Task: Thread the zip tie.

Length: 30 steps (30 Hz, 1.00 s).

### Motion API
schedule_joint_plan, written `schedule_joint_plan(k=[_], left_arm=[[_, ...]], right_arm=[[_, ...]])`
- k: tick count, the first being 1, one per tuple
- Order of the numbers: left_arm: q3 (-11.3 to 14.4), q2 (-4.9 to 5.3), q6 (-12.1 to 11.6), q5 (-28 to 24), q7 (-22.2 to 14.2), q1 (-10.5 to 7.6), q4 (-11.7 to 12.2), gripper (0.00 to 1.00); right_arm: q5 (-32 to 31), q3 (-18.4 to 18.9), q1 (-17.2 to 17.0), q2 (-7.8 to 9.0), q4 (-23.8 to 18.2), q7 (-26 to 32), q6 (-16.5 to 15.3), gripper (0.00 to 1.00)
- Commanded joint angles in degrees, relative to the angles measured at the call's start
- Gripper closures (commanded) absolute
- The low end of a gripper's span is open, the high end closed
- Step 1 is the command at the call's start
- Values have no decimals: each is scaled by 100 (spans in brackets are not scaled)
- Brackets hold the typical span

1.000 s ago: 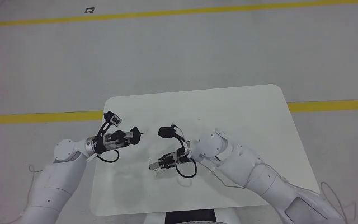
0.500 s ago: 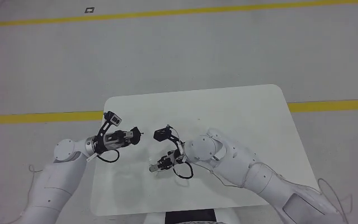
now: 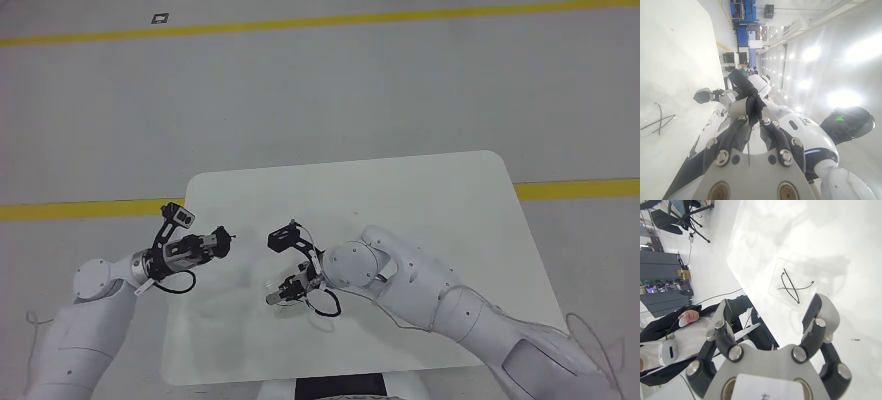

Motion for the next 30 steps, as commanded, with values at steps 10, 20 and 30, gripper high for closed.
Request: schedule_joint_plan(k=[10,20,30], left_arm=[[-405,5,0,-118,2,140,10,100],[-405,5,0,-118,2,140,10,100],[-405,5,0,-118,2,140,10,100]], right_arm=[[4,2,-2,1,1,-2,3,0],[-1223,-701,460,-207,-176,521,-48,0],[-1666,-1112,774,-473,89,764,28,0]])
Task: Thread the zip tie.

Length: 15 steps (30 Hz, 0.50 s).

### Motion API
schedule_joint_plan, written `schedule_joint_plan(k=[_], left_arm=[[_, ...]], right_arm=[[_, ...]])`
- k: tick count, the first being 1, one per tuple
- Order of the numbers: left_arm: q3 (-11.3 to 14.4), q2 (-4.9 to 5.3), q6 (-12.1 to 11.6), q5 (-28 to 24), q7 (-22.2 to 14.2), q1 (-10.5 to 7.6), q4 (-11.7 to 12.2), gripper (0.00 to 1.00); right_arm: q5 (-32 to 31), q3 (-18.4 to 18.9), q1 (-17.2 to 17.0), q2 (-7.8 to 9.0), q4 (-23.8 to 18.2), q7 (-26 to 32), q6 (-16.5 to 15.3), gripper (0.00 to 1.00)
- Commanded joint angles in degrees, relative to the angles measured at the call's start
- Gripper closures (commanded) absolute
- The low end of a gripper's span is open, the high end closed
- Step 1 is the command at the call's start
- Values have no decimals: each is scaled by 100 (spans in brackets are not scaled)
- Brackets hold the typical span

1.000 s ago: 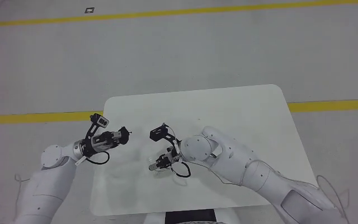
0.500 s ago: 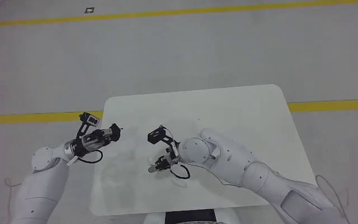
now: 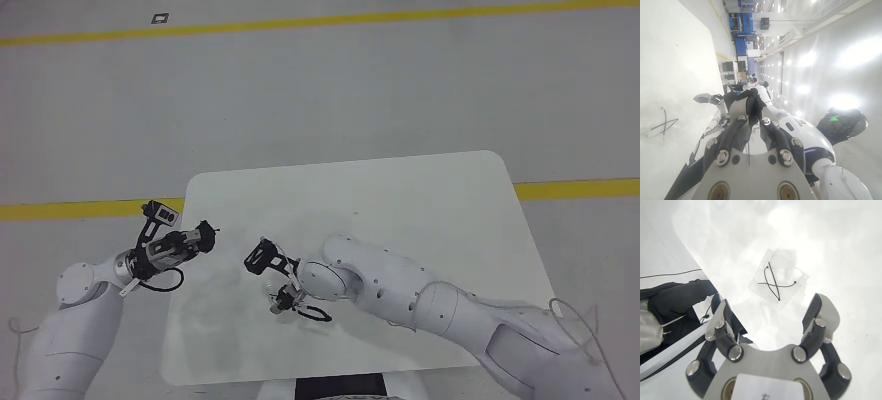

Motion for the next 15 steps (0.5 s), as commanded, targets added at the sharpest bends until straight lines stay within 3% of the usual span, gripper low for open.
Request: schedule_joint_plan(k=[1,5,8,15], left_arm=[[0,0,0,0,0,0,0,100],[0,0,0,0,0,0,0,100],[0,0,0,0,0,0,0,100],[0,0,0,0,0,0,0,100]], right_arm=[[6,5,-3,3,-4,-3,-2,0],[-2,0,-17,3,-4,-33,-23,0],[-274,-141,19,-35,-4,14,-352,0],[-565,-436,263,-323,305,246,-684,0]])
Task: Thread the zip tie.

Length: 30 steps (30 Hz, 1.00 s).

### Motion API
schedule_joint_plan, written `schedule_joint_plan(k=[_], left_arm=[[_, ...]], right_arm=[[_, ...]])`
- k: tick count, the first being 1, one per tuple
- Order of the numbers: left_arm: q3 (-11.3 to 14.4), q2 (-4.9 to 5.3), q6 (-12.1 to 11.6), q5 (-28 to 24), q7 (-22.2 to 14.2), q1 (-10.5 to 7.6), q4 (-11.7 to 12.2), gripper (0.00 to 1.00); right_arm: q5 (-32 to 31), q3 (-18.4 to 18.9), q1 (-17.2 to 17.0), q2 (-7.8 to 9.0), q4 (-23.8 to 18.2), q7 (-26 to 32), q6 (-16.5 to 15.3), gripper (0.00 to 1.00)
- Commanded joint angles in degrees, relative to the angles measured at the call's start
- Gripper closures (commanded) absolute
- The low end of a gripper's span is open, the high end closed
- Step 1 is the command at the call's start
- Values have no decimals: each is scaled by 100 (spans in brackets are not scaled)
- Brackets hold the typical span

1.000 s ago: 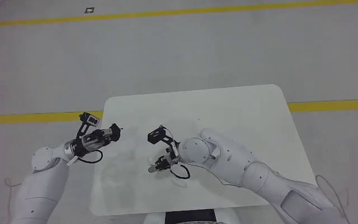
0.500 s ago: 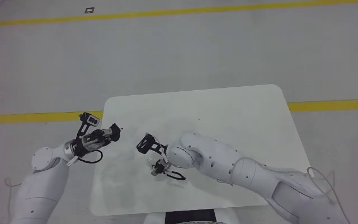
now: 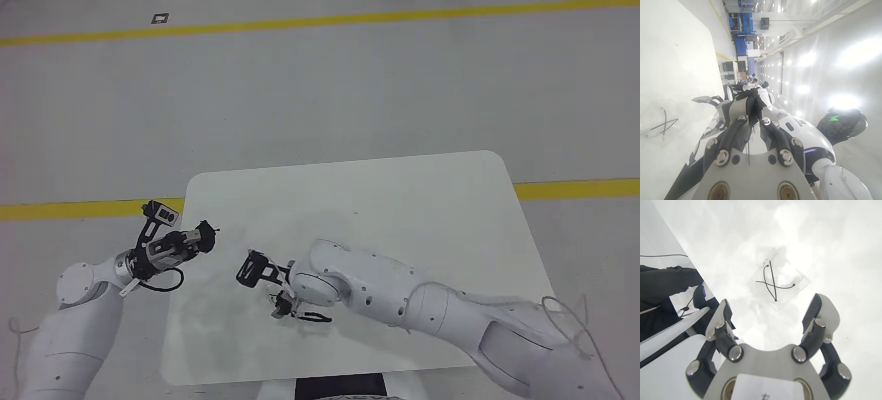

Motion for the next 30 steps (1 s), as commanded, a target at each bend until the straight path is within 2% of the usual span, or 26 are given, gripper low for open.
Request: schedule_joint_plan(k=[1,9,16,24,30], left_arm=[[0,0,0,0,0,0,0,100],[0,0,0,0,0,0,0,100],[0,0,0,0,0,0,0,100],[0,0,0,0,0,0,0,100],[0,0,0,0,0,0,0,100]], right_arm=[[-62,-66,55,-75,92,61,-41,0],[-62,-66,55,-75,92,61,-41,0],[-326,-156,23,-175,216,-16,-309,0],[-332,-154,7,-174,223,-51,-310,0],[-491,-91,-107,-191,238,-162,-435,0]])
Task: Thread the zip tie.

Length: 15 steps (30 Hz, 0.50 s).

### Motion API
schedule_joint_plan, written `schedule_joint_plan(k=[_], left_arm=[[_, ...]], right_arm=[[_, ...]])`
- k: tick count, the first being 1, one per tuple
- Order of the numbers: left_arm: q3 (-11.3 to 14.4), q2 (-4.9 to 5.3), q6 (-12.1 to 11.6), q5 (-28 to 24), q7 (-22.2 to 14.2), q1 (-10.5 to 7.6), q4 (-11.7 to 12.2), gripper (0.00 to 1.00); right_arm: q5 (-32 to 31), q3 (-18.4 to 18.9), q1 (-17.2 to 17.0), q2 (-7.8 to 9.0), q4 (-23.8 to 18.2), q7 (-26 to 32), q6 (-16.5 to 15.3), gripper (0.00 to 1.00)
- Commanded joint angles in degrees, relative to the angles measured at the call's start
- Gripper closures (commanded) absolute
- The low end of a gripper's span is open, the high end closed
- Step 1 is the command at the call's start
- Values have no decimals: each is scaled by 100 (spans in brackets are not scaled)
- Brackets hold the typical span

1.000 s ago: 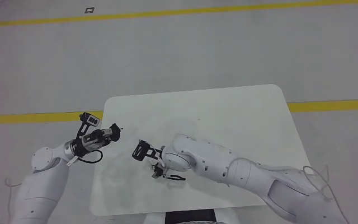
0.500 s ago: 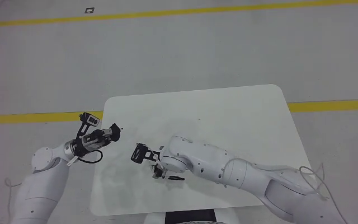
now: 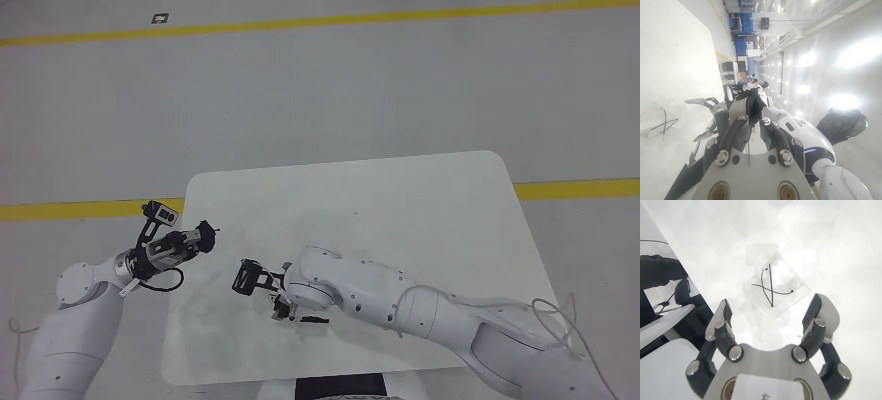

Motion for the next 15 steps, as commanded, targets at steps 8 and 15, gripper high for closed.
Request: schedule_joint_plan(k=[8,15], left_arm=[[0,0,0,0,0,0,0,100],[0,0,0,0,0,0,0,100]], right_arm=[[-95,143,-29,-97,137,-32,-39,59],[-117,160,-38,-217,415,58,-102,69]])
